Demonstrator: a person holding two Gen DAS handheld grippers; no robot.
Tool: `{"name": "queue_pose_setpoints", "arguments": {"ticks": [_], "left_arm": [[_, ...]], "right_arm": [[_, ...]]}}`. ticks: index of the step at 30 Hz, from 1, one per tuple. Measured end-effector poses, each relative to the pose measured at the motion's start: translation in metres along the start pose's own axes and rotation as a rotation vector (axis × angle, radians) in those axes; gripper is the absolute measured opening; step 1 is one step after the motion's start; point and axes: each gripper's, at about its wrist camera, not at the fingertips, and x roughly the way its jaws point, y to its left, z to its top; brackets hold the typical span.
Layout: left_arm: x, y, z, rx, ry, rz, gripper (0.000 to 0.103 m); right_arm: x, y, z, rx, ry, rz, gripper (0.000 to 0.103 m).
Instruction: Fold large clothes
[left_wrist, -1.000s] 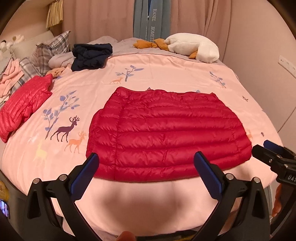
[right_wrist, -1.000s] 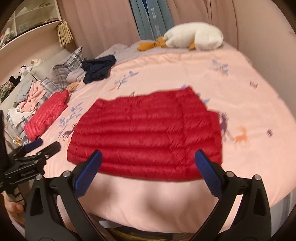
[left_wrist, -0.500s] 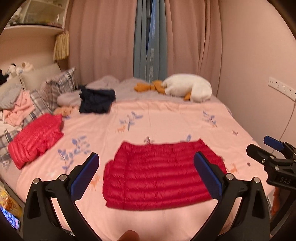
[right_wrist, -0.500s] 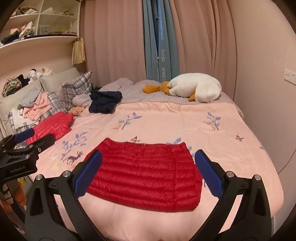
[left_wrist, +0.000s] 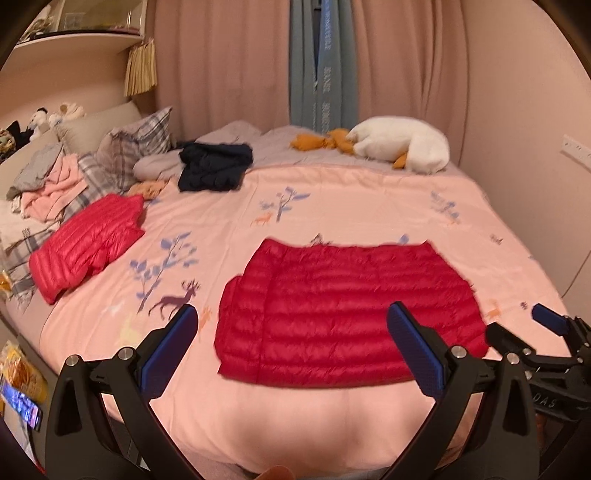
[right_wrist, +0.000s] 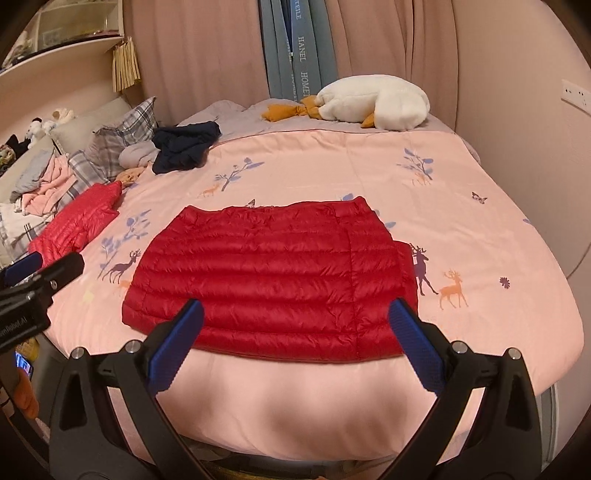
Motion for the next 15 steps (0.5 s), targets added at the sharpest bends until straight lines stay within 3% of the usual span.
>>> {"name": "queue_pose_setpoints", "arguments": {"ticks": [15], "left_arm": [[0.013,-0.002,-0.009,0.024,0.050,0.010,0.102]], "right_arm": [[0.000,0.000,0.000,0.004,-0.009,0.016,0.101]]}}
